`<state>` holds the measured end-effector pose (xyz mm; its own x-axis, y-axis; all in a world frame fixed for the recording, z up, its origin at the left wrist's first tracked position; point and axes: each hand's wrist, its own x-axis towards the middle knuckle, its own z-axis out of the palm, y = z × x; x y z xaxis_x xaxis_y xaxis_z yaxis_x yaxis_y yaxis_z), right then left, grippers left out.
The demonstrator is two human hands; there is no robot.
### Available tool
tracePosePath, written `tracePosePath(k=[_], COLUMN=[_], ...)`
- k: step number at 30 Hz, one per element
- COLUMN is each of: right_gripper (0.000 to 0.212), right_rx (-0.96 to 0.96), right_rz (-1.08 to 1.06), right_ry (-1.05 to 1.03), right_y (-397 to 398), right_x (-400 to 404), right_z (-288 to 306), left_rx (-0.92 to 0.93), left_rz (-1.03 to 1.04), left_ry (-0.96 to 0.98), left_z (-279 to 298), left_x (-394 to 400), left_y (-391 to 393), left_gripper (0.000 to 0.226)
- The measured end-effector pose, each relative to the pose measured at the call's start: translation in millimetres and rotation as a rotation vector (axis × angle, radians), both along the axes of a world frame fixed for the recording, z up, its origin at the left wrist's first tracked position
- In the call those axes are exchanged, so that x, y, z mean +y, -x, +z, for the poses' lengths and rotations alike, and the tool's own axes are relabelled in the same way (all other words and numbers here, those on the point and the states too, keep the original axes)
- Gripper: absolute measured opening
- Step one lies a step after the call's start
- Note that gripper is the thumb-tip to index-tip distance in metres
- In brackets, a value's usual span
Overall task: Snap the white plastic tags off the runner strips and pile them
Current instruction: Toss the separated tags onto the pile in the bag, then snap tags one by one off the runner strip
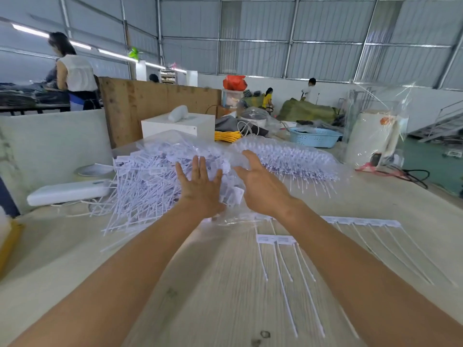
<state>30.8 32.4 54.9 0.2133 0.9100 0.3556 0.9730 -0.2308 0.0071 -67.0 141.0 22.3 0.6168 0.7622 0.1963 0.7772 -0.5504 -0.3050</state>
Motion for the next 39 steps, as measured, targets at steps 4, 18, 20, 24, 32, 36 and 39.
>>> tracePosePath(k=[4,18,20,24,32,36,39], right_gripper=[0.047,0.019,0.023,0.034,0.042,0.020,0.020], right_rx=[-0.011,0.335,0.363,0.278,0.581,0.682,0.858], right_rz=[-0.016,-0.154,-0.187,-0.171,-0.023,-0.036,-0.110], right_ry=[0.021,-0.014,-0.030,0.060,0.255,0.345,0.124], right_y=[-4,-109,-118,-127,-106,-100,-100], right_x=[-11,-153,-165,-173,-177,-185,-186], right_z=[-8,-48,-61,-71,-55,-48,-43], left_rx=[0.070,-0.230,-0.174,-0.096,-0.016,0.142,-0.011], left_rz=[-0.051,-0.782,-0.760,-0.710,-0.699,-0.638,-0.739], left_ry=[0.025,0.356,0.386,0.404,0.690,0.599,0.548], left_z=[14,4,-8,-25,-10,13,22], left_x=[-26,-130,-128,-121,-104,-108,-118], left_y=[4,-36,-57,-85,-91,-90,-95], left_gripper=[0.074,0.012,0.010,0.029,0.018,0.024,0.022])
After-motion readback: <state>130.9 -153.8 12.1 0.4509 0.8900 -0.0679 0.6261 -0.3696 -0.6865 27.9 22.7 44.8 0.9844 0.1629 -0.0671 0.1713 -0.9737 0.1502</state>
